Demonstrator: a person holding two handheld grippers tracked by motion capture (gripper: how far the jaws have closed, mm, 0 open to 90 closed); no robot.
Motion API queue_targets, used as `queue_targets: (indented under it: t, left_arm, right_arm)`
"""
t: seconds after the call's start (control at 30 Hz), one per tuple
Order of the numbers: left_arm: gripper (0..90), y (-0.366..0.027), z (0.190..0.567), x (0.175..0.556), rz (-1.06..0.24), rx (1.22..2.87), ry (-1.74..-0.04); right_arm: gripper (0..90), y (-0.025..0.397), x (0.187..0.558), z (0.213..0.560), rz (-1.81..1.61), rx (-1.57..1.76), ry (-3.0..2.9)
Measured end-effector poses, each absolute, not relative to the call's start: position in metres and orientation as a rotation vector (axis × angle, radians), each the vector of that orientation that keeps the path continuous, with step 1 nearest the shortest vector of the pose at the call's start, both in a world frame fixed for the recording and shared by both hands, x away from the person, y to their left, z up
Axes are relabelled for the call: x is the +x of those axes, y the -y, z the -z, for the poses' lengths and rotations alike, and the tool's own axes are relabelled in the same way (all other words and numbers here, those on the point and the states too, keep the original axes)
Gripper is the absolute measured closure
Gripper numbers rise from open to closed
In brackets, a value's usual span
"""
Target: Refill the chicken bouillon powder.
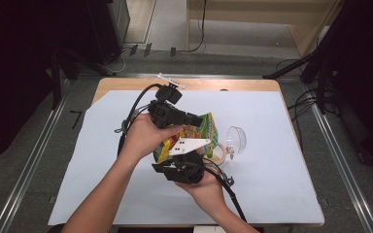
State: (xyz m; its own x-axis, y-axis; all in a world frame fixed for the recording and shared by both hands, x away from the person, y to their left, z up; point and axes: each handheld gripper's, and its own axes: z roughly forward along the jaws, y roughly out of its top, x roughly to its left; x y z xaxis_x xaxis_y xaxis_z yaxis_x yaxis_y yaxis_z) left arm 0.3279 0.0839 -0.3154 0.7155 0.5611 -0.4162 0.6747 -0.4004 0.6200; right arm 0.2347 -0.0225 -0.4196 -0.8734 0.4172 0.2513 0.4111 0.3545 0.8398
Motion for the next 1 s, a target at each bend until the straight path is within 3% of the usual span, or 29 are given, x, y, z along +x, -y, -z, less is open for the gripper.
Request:
queue_targets:
  t: [1.0]
  left_arm:
    - [78.6, -0.0839, 0.3163, 0.3279, 0.175, 2.106, -0.928]
  right_arm:
    - [77.1, 0.0229, 0.2347, 0.42, -1.592, 0.782, -2.583]
